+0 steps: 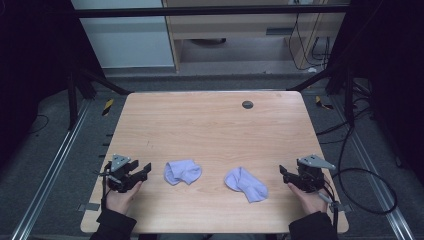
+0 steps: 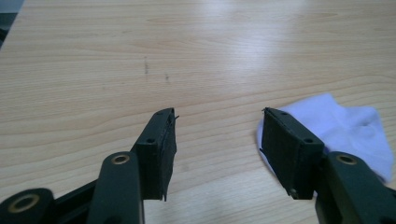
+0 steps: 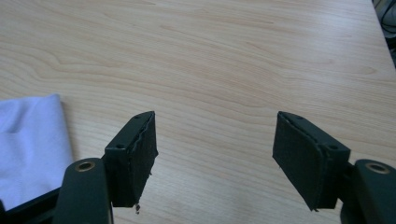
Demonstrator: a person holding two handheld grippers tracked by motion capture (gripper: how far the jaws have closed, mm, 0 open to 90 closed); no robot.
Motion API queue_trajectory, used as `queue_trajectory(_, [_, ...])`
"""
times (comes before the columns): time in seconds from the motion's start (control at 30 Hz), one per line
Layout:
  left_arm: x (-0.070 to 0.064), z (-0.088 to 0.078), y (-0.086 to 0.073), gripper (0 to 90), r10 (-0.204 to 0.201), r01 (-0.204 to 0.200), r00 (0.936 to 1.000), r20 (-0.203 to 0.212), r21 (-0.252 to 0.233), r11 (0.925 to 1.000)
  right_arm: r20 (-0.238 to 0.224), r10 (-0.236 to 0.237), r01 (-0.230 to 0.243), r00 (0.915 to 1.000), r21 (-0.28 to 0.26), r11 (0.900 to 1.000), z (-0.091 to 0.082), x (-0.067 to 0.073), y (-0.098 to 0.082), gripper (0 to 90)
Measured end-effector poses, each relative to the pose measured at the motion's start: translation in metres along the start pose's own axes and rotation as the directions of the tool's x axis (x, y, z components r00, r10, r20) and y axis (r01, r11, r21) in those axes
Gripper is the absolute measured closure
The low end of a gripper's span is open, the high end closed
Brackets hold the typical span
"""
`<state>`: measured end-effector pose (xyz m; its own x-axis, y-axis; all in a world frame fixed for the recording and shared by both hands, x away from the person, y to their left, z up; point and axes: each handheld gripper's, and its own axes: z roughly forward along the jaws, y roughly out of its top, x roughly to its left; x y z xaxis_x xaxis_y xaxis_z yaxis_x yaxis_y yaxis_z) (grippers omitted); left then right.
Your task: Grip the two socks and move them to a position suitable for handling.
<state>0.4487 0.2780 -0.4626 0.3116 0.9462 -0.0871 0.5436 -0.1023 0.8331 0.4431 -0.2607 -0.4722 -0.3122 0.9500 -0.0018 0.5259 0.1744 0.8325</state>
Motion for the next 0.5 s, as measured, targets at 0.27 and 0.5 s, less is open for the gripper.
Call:
queue_trajectory(0.27, [-0.018,0.000,0.001,40.6,0.034,-0.034,0.9987,0.038,0.003,0.9994,-0.035,0.002,-0.002,0.9994,0.007,1.000,-0.004,0.011,0.002,31.7])
queue_trajectory(0.5, [-0.040,0.002,0.004,39.0,0.064,-0.064,0.9940,0.089,-0.003,0.9980,-0.075,-0.027,0.027,0.9968,-0.002,1.000,-0.006,0.025,0.008,31.3])
